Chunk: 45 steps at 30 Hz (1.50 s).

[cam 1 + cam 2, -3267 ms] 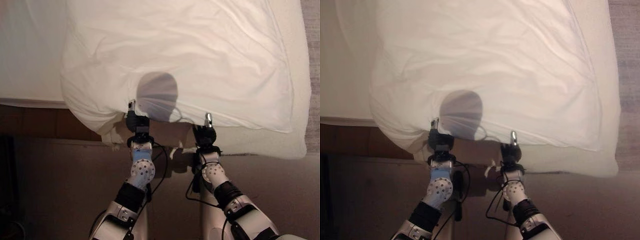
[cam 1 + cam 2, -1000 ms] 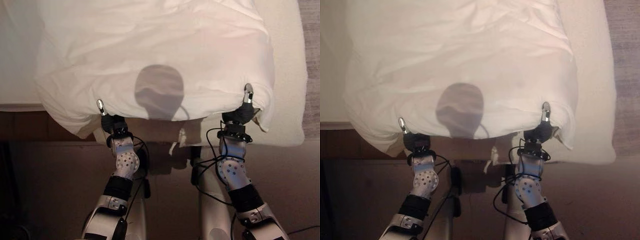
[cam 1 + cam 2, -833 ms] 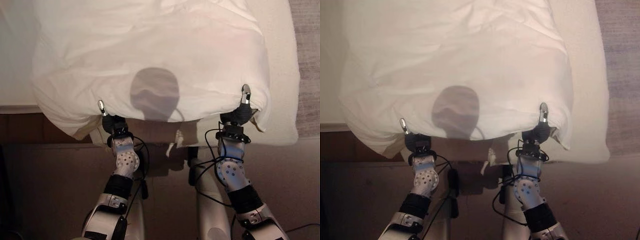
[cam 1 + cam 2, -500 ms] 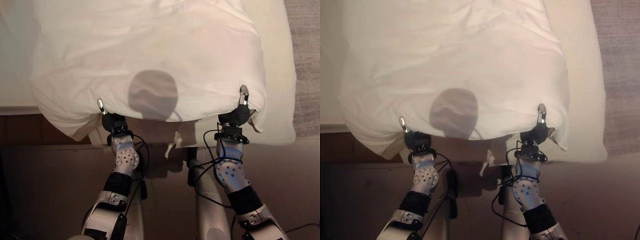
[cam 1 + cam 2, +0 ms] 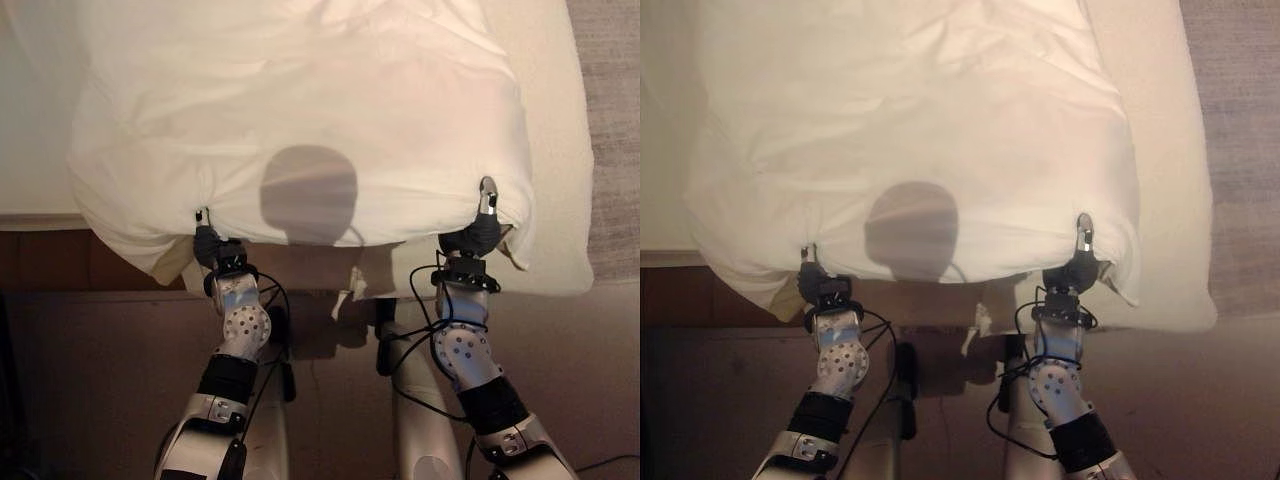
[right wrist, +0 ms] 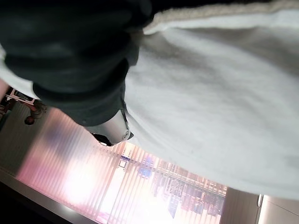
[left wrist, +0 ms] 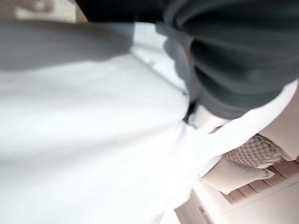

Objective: Make the bed

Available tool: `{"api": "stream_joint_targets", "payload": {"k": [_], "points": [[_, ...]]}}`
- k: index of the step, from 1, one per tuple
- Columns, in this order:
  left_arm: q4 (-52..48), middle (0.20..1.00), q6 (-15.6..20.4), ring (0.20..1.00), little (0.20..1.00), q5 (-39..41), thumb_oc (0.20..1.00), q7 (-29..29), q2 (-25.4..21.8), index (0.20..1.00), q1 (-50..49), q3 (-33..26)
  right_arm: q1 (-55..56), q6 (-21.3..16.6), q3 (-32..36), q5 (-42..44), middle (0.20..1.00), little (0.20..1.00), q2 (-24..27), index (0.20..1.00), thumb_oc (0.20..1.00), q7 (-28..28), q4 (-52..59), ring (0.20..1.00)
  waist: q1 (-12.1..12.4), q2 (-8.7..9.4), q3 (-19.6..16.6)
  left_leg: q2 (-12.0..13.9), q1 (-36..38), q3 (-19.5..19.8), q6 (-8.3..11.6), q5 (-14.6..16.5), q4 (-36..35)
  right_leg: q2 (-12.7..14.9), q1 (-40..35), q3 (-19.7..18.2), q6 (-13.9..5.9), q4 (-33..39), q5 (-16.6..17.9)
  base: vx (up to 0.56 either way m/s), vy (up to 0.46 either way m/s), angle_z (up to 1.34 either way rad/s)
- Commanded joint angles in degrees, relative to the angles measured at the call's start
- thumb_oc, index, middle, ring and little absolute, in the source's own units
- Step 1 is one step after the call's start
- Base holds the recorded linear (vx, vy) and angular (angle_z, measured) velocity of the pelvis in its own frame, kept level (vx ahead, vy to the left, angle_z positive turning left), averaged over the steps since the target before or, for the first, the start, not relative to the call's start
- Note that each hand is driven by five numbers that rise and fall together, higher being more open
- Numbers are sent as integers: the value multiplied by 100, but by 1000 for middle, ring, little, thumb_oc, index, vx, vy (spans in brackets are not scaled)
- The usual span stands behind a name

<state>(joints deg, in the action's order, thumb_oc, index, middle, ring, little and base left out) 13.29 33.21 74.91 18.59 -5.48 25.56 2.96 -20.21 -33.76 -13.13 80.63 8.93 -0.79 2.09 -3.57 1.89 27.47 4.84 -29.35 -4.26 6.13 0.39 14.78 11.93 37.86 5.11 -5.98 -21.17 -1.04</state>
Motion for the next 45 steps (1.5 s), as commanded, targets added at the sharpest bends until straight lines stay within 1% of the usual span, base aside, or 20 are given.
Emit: {"api": "stream_joint_targets", "payload": {"k": [1,7,8,10,15,16,19,20,21,22,23,26,27,29,30,31,33,34,36,45], "points": [[-563,200,424,200,200,-582,200,-85,-204,200,-102,-436,297,-220,479,-347,200,200,96,200,200,68,882,200,-48,-112,-416,-305,-52,-17,-250,-24,-13,-309,-472,77,-83,271,126,5,-167,0],[-1107,200,409,200,200,-888,200,-18,-286,200,-614,-604,570,-131,699,-776,200,200,259,200,200,-310,661,200,89,-155,-434,-248,169,228,-54,-309,-190,-427,-790,339,59,256,-77,-23,-147,7],[-1298,200,407,200,200,-1020,200,-40,-249,200,-701,-632,607,-79,804,-989,200,200,325,200,200,-479,501,200,192,-73,-384,-306,154,430,93,-481,-56,-419,-907,395,92,310,-103,-51,-94,21],[-1391,200,362,200,200,-1092,200,-53,-189,200,-841,-672,587,-29,838,-1117,200,200,350,200,200,-607,365,200,272,15,-428,-403,211,744,83,-429,7,-397,-957,363,83,430,-46,-46,-25,21],[-1557,200,376,200,200,-1222,200,-122,-252,200,-901,-599,483,55,717,-1438,200,200,471,200,200,-784,67,200,369,117,-382,155,561,1280,52,-406,-352,-391,-891,135,27,286,-61,-51,150,4],[-1529,200,374,200,200,-1257,200,-194,-383,200,-913,-579,537,127,769,-1639,200,200,544,200,200,-902,-172,200,392,62,-327,545,873,1430,71,-552,-938,-257,-837,30,-115,145,-44,-103,394,-8],[-1448,200,348,200,200,-1249,200,-193,-419,200,-858,-487,578,99,861,-1702,200,200,523,200,200,-1012,-258,200,371,41,-316,510,836,1243,44,-558,-947,-62,-892,66,-209,251,123,-102,416,7],[-1403,200,292,200,200,-1254,200,-282,-513,200,-830,-372,700,199,917,-1798,200,200,509,200,200,-1081,-225,200,295,69,-311,64,618,1137,-63,-34,-263,331,-1028,-113,-423,757,571,-93,626,44],[-1387,200,300,200,200,-1239,200,-304,-566,200,-792,-313,801,219,964,-1820,200,200,509,200,200,-1122,-228,200,233,95,-286,-161,431,1031,-81,200,178,485,-1214,-235,-456,1074,766,-100,635,44],[-1385,200,301,200,200,-1236,200,-307,-570,200,-789,-313,800,220,965,-1822,200,200,506,200,200,-1125,-226,200,221,101,-308,-182,382,1037,-91,192,204,502,-1194,-231,-466,1101,796,-4,696,49],[-1339,200,167,200,200,-1236,200,-432,-708,200,-789,-232,951,236,1121,-1880,200,200,413,200,200,-1197,-286,200,95,12,-386,-539,56,790,-255,573,872,792,-1495,-494,-568,1753,1222,17,500,41],[-1403,200,142,200,200,-1267,200,-537,-794,200,-904,-278,1030,297,1140,-1894,200,200,413,200,200,-1164,-346,200,95,-12,-449,-600,39,744,-340,659,971,861,-1533,-494,-494,1867,1282,79,506,18],[-1450,200,1,200,200,-1385,200,-642,-919,200,-1194,-320,1227,424,1145,-1849,200,200,236,200,200,-1054,-514,200,101,-37,-563,-850,67,625,-556,807,1067,1045,-1722,-467,-479,2164,1613,95,660,16],[-1513,200,-65,200,200,-1494,200,-612,-973,200,-1305,-399,1222,469,1085,-1850,200,200,199,200,200,-1012,-591,200,141,-59,-568,-901,189,512,-648,716,840,647,-1515,-270,-318,1640,1045,34,549,19],[-1513,200,-65,200,200,-1494,200,-612,-973,200,-1306,-399,1222,469,1085,-1850,200,200,199,200,200,-1012,-591,200,140,-56,-574,-904,185,510,-649,712,836,650,-1507,-272,-318,1637,1044,-67,421,-36],[-1551,200,-80,200,200,-1462,200,-615,-931,200,-1337,-458,1275,478,1072,-1794,200,200,221,200,200,-967,-706,200,138,-61,-556,-1059,393,353,-709,533,371,-207,-1241,-149,-138,745,418,-70,335,-57],[-1596,200,-141,200,200,-1479,200,-592,-855,200,-1381,-449,1349,474,1032,-1741,200,200,217,200,200,-905,-789,200,103,-17,-598,-1203,577,296,-709,309,-146,-744,-1050,-117,-47,261,117,-64,287,-46],[-1596,200,-141,200,200,-1479,200,-592,-855,200,-1381,-449,1349,474,1032,-1741,200,200,217,200,200,-905,-789,200,103,-15,-601,-1205,576,294,-709,305,-151,-743,-1045,-119,-47,258,116,-36,167,-21],[-1636,200,-222,200,200,-1602,200,-551,-801,200,-1479,-401,1457,508,990,-1785,200,200,251,200,200,-890,-843,200,72,-8,-603,-1291,790,283,-661,164,-494,-1156,-1210,-277,74,432,-51,-36,118,2],[-1616,200,-237,200,200,-1396,200,-654,-569,200,-1675,-404,1479,623,978,-1913,200,200,460,200,200,-925,-1063,200,117,-174,-657,-1123,607,21,-708,59,-522,-1182,-1305,-450,113,1047,160,-52,-34,-21]]}}
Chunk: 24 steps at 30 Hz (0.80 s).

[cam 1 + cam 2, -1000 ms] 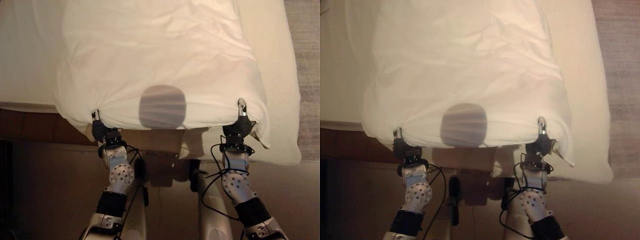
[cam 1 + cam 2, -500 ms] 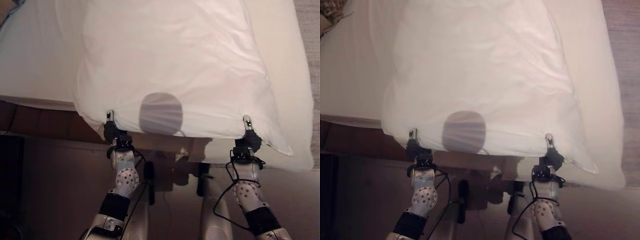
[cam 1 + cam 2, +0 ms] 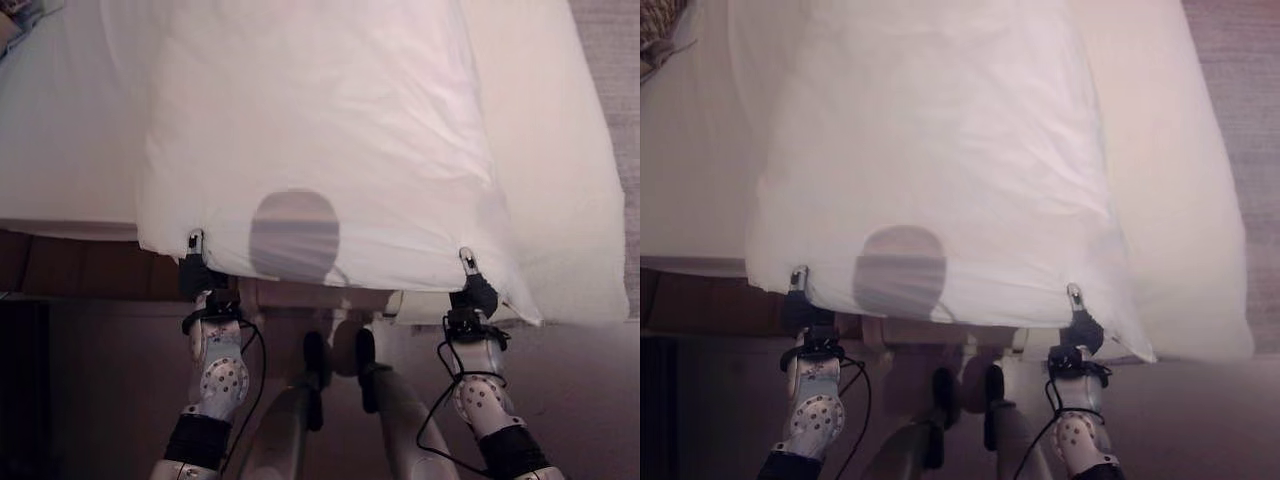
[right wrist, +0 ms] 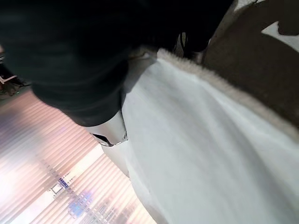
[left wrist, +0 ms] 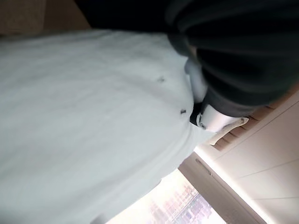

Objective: Make the bed

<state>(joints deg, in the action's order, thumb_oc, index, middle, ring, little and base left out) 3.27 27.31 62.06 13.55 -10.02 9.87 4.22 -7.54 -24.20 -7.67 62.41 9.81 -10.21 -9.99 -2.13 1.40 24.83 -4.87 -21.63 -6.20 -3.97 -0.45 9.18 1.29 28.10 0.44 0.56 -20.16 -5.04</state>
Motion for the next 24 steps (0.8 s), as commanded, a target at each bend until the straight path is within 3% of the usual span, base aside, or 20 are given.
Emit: {"api": "stream_joint_targets", "payload": {"k": [1,4,7,8,9,11,12,13,14,15,17,18,20,23,24], "points": [[-563,200,315,200,200,-70,200,-176,-77,200,-105,-473,208,-352,433,-107,200,200,382,200,200,-15,126,200,-38,-150,-434,-136,-165,239,336,109,29,-133,-392,44,-515,1045,564,-11,-119,-2],[-519,200,279,200,200,-50,200,-239,-34,200,-80,-410,175,-377,452,-138,200,200,412,200,200,-35,114,200,-55,-177,-402,-130,-186,250,401,95,168,-112,-461,128,-483,1034,536,-6,-85,5],[-545,200,316,200,200,-56,200,-323,2,200,-53,-374,122,-361,505,-256,200,200,542,200,200,-18,60,200,-24,-162,-271,-214,-352,341,615,157,792,-34,-452,184,-446,808,463,-25,-46,27],[-592,200,331,200,200,-34,200,-330,45,200,-39,-427,47,-379,498,-293,200,200,579,200,200,-34,37,200,-32,-144,-259,-44,-393,239,551,302,982,85,-281,198,-451,520,402,-33,5,32],[-595,200,329,200,200,-35,200,-329,47,200,-40,-429,45,-379,496,-293,200,200,580,200,200,-35,36,200,-29,-146,-264,-40,-415,233,551,324,1017,83,-257,194,-451,485,382,-15,23,26],[-698,200,355,200,200,-51,200,-313,57,200,-71,-517,-81,-387,445,-221,200,200,562,200,200,2,-46,200,46,-70,-216,302,-530,441,508,394,1239,188,-116,117,-444,183,249,-6,37,17],[-698,200,355,200,200,-51,200,-312,57,200,-72,-517,-81,-387,445,-221,200,200,562,200,200,2,-47,200,45,-70,-222,301,-537,441,508,393,1239,189,-109,117,-444,182,249,26,103,4],[-704,200,427,200,200,-37,200,-302,59,200,-58,-555,-109,-424,419,-117,200,200,519,200,200,46,-131,200,138,-6,-185,634,-471,934,531,230,987,305,-53,36,-443,-33,110,91,220,-3],[-719,200,483,200,200,-102,200,-227,14,200,-46,-570,-133,-526,443,37,200,200,411,200,200,44,-254,200,201,31,-188,1147,-353,1433,671,-393,230,394,-49,-15,-480,-201,-15,86,218,-11],[-719,200,483,200,200,-103,200,-225,13,200,-43,-570,-137,-526,444,39,200,200,411,200,200,46,-256,200,196,30,-198,1148,-358,1439,674,-423,199,394,-38,-10,-477,-191,0,95,261,-15],[-681,200,508,200,200,-91,200,-199,-65,200,-17,-574,-125,-614,510,124,200,200,361,200,200,-40,-307,200,236,-7,-251,1582,-241,1659,847,-869,-575,491,-84,-118,-591,-291,-117,98,363,3],[-662,200,526,200,200,-95,200,-211,-95,200,1,-539,-144,-610,491,114,200,200,364,200,200,-89,-321,200,261,-52,-282,1639,-178,1606,918,-910,-767,563,-77,-110,-657,-244,-54,86,499,21],[-576,200,574,200,200,-67,200,-257,-194,200,17,-512,-238,-535,401,96,200,200,345,200,200,-85,-364,200,334,-26,-287,1392,-245,1702,959,-599,-551,775,-129,-188,-860,80,251,20,540,11],[-480,200,556,200,200,-17,200,-279,-267,200,288,-160,-341,-517,324,-139,200,200,288,200,200,-244,-316,200,272,65,-220,702,-696,1380,908,-40,446,1450,-672,-203,-1103,1140,1020,69,588,-10],[-461,200,537,200,200,16,200,-341,-328,200,325,-59,-342,-488,344,-126,200,200,283,200,200,-229,-303,200,232,60,-228,489,-766,1346,797,199,769,1646,-735,-248,-1140,1392,1398,215,864,39]]}}
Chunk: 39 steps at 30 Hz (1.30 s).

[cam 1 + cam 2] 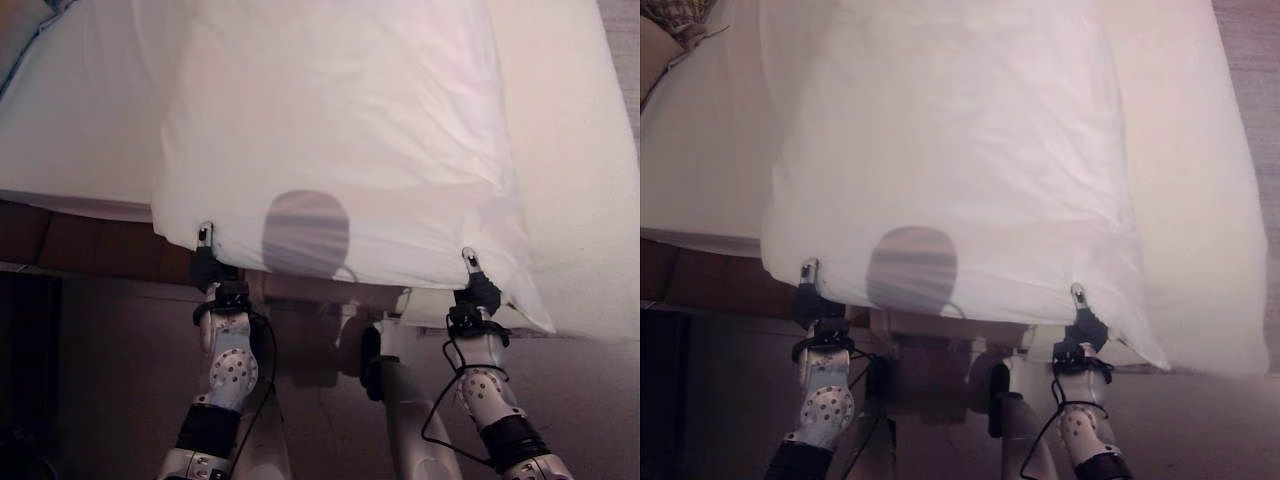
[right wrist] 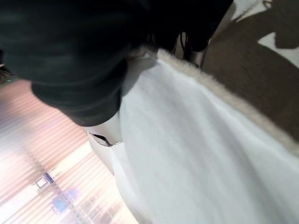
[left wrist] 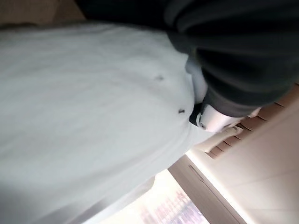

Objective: Make the bed

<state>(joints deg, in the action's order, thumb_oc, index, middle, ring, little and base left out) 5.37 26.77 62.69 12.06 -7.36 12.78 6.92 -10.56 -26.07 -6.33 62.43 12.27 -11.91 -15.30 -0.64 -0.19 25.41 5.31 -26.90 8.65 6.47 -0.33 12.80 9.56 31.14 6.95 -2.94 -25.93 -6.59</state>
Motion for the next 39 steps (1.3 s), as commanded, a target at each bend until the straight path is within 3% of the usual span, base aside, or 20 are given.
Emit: {"api": "stream_joint_targets", "payload": {"k": [1,2,3,5,7,9,11,13,14,20,24,26,28,29,30,32,34,36,37,39], "points": [[-666,200,570,200,200,10,200,-269,-615,200,-84,-289,-92,-257,146,-201,200,200,-84,200,200,-93,154,200,127,193,-357,-649,-146,-434,-409,482,561,1127,-1195,-501,-770,2559,2210,175,670,59],[-666,200,570,200,200,10,200,-269,-617,200,-83,-290,-93,-257,146,-202,200,200,-86,200,200,-94,155,200,118,202,-369,-664,-163,-434,-414,464,553,1143,-1186,-499,-776,2573,2225,186,658,59],[-680,200,476,200,200,-101,200,-326,-661,200,-196,-261,-172,-229,103,-226,200,200,-155,200,200,-25,66,200,220,215,-407,-661,-88,-634,-459,595,636,1232,-1282,-23,-862,2840,2535,95,381,-13],[-653,200,460,200,200,-26,200,-407,-656,200,-270,-276,-71,-168,-34,-239,200,200,-131,200,200,51,166,200,159,258,-459,-797,2,-714,-588,588,570,943,-1337,-157,-667,2629,1917,96,525,-80],[-680,200,423,200,200,-11,200,-407,-648,200,-248,-301,-7,-115,-46,-236,200,200,-83,200,200,125,140,200,121,306,-497,-948,60,-805,-661,553,463,487,-1181,-329,-543,2342,1426,15,423,-48],[-734,200,404,200,200,-12,200,-359,-605,200,-324,-391,62,-86,-72,-219,200,200,-70,200,200,209,133,200,118,377,-462,-1066,297,-907,-676,459,95,-203,-997,-231,-375,1895,950,-22,301,-20],[-750,200,373,200,200,-98,200,-280,-554,200,-393,-405,122,-91,-125,-165,200,200,-61,200,200,283,123,200,86,451,-446,-1195,527,-939,-650,296,-345,-737,-779,-262,-313,1562,788,-19,172,-43],[-768,200,327,200,200,-204,200,-231,-538,200,-431,-378,181,-97,-157,-154,200,200,-52,200,200,292,169,200,36,482,-412,-1275,652,-914,-625,221,-530,-1061,-738,-390,-276,1518,739,-19,72,-32],[-752,200,295,200,200,-235,200,-260,-477,200,-474,-295,280,-87,-197,-234,200,200,41,200,200,298,245,200,-19,434,-346,-1348,655,-916,-663,237,-415,-1257,-683,-672,-155,1380,688,-22,24,-27],[-698,200,288,200,200,-61,200,-400,-277,200,-603,-171,409,-92,-95,-280,200,200,275,200,200,263,312,200,-32,222,-368,-1366,307,-1098,-628,349,158,-1134,-742,-725,-111,1503,700,-41,-31,4],[-661,200,285,200,200,-13,200,-353,-183,200,-623,-142,458,-134,136,-371,200,200,406,200,200,112,275,200,-83,44,-273,-1390,71,-1155,-266,169,933,-1093,-786,-660,-16,1287,539,-13,-37,10],[-655,200,281,200,200,-29,200,-322,-173,200,-600,-155,420,-145,160,-402,200,200,417,200,200,68,236,200,-87,41,-270,-1408,6,-1101,-225,182,1077,-1068,-760,-664,-2,1257,543,-25,0,21],[-621,200,322,200,200,-132,200,-165,-163,200,-590,-355,264,-193,235,-441,200,200,397,200,200,-51,109,200,-92,108,-294,-1010,53,-1035,-392,443,969,-967,-689,-736,-8,1195,492,0,6,7],[-621,200,321,200,200,-133,200,-164,-164,200,-588,-357,260,-193,235,-440,200,200,395,200,200,-50,107,200,-95,113,-313,-1014,31,-1036,-392,426,959,-963,-666,-737,-9,1202,504,-2,34,-6],[-610,200,339,200,200,-278,200,-2,-196,200,-591,-482,190,-216,292,-547,200,200,393,200,200,-168,11,200,-48,170,-337,-663,22,-628,-405,194,486,-895,-602,-803,-32,1203,487,16,54,-4],[-560,200,402,200,200,-449,200,181,-199,200,-577,-581,138,-260,389,-664,200,200,367,200,200,-303,-92,200,-23,129,-357,-239,115,-352,-354,-269,-222,-926,-487,-831,-35,1110,434,35,116,10],[-483,200,438,200,200,-723,200,417,-231,200,-579,-623,75,-290,459,-855,200,200,357,200,200,-526,-241,200,-3,57,-379,112,393,-408,-276,-534,-996,-925,-338,-769,-57,1019,403,13,193,4],[-407,200,433,200,200,-843,200,512,-243,200,-559,-616,28,-302,455,-973,200,200,368,200,200,-619,-321,200,10,15,-377,202,499,-453,-239,-575,-1259,-916,-259,-747,-83,970,417,-17,228,-23],[-143,200,423,200,200,-1133,200,836,-237,200,-382,-545,-43,-354,626,-1314,200,200,345,200,200,-1036,-565,200,-43,-32,-328,120,523,-670,-162,-640,-1354,-709,-306,-654,-253,1153,529,-12,311,-33],[9,200,461,200,200,-1301,200,1017,-249,200,-327,-575,-95,-292,658,-1507,200,200,357,200,200,-1237,-666,200,-88,-50,-277,-69,441,-735,-212,-476,-1020,-586,-321,-707,-348,1291,684,-6,410,-11]]}}
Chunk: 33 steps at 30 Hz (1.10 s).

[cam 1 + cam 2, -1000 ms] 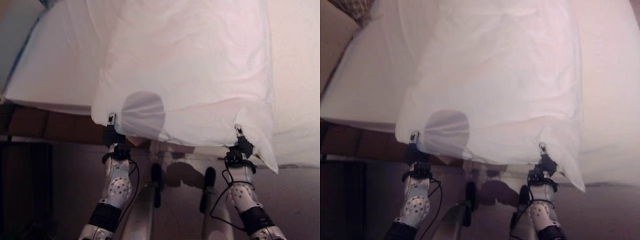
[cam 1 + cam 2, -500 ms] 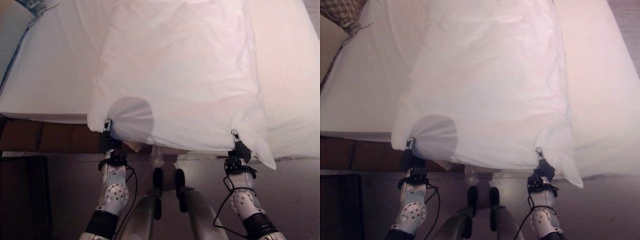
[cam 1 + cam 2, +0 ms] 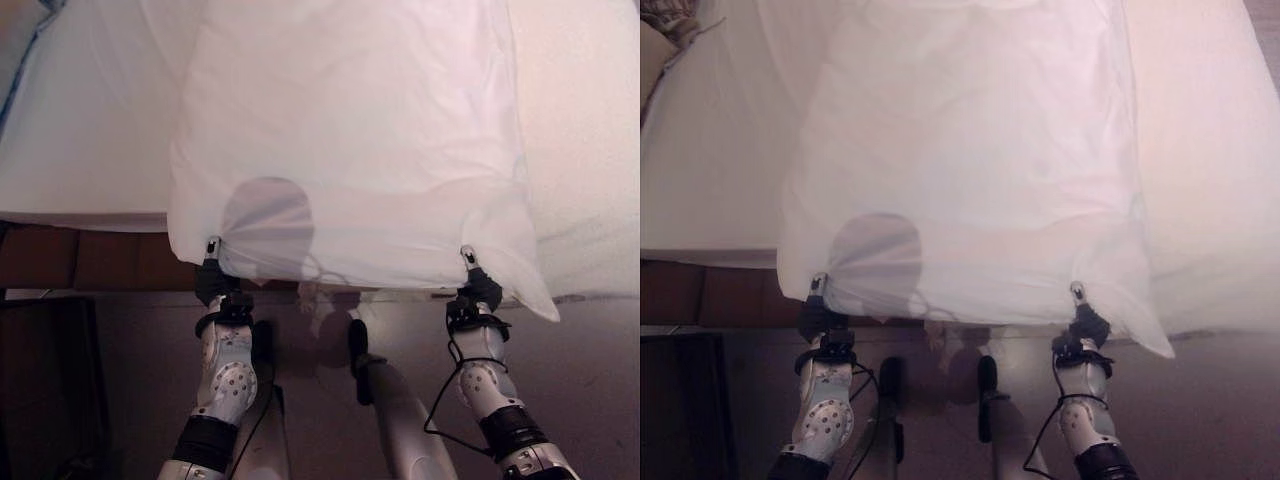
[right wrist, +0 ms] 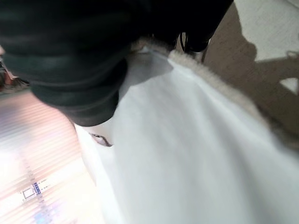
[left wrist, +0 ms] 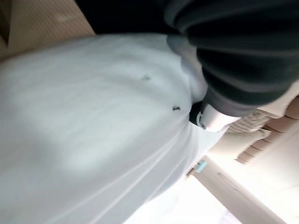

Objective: Make the bed

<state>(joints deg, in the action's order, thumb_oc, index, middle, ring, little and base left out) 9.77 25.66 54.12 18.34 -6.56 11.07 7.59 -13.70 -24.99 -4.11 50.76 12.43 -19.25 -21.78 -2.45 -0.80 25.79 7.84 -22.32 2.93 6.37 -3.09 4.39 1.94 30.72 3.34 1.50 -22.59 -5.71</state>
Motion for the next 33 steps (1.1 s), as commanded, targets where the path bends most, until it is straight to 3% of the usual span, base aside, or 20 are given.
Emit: {"api": "stream_joint_targets", "payload": {"k": [1,6,15,17,18,21,23,24,25,26,27,28,33], "points": [[-311,200,622,200,200,-610,200,632,-318,200,-153,-756,105,-522,485,-7,200,200,180,200,200,-514,-156,200,82,40,-260,-517,-167,-243,-274,-8,106,342,-337,-428,-874,1135,720,9,395,16],[-185,200,542,200,200,-463,200,630,-321,200,-404,-921,292,-393,576,200,200,200,33,200,200,-355,-302,200,122,86,-231,-754,-232,-381,-385,263,476,578,-614,-487,-976,1481,903,41,212,2],[792,200,241,200,200,-266,200,475,-300,200,-846,-993,785,97,393,269,200,200,-20,200,200,159,-1306,200,145,180,-219,-835,-223,-429,-450,294,479,694,-704,-532,-1032,1750,1098,17,55,-5],[1986,200,43,200,200,-126,200,414,-140,200,-759,-1006,872,310,392,310,200,200,-112,200,200,253,-2255,200,150,213,-200,-829,-168,-429,-452,284,440,705,-742,-501,-1034,1769,1109,5,-1,-2],[1994,200,45,200,200,-121,200,407,-142,200,-751,-1009,863,309,393,314,200,200,-111,200,200,259,-2262,200,148,216,-215,-832,-190,-431,-453,268,432,709,-718,-505,-1035,1774,1122,0,0,0],[3950,200,-280,200,200,-471,200,232,-93,200,-372,-1055,708,746,269,-51,200,200,-92,200,200,548,-3898,200,143,207,-267,-836,-129,-403,-438,234,358,706,-754,-477,-1006,1788,1110,0,0,0],[4269,200,-345,200,200,-417,200,88,-92,200,-308,-1039,686,741,279,-58,200,200,-85,200,200,592,-4035,200,131,193,-274,-831,-117,-385,-431,217,330,703,-763,-468,-997,1805,1105,12,-25,4],[4481,200,-393,200,200,-530,200,35,-116,200,-286,-996,676,745,322,-42,454,454,-80,454,454,606,-4176,454,119,187,-287,-828,-101,-374,-432,213,307,703,-773,-468,-996,1822,1101,17,-25,4],[4680,200,-467,200,200,-483,200,-146,-112,200,-282,-945,664,741,354,-32,539,539,-62,539,539,629,-4324,539,109,173,-297,-824,-90,-372,-429,201,299,703,-780,-464,-994,1825,1101,0,0,0],[4891,492,-537,492,492,-495,492,-316,-128,492,-274,-886,647,744,367,-24,925,925,-61,925,925,686,-4439,925,100,163,-310,-820,-69,-369,-430,201,277,699,-790,-460,-993,1830,1097,0,0,0],[5046,928,-531,928,928,-611,928,-366,-133,928,-272,-855,627,764,370,-57,1000,1000,-40,1000,1000,724,-4542,1000,93,149,-321,-816,-53,-368,-430,200,269,697,-794,-452,-991,1826,1094,19,-14,3],[5182,1000,-549,1000,1000,-510,1000,-424,-114,1000,-257,-877,613,785,335,-160,1000,1000,-24,1000,1000,739,-4586,1000,88,135,-327,-820,-36,-367,-427,200,261,695,-791,-443,-987,1810,1095,0,0,0],[5734,1000,-703,1000,1000,-1124,1000,-550,-174,1000,-238,-756,532,967,30,-896,1000,1000,29,1000,1000,814,-4820,1000,93,87,-379,-813,66,-357,-418,178,185,706,-839,-385,-1003,1786,1089,5,-2,-1]]}}
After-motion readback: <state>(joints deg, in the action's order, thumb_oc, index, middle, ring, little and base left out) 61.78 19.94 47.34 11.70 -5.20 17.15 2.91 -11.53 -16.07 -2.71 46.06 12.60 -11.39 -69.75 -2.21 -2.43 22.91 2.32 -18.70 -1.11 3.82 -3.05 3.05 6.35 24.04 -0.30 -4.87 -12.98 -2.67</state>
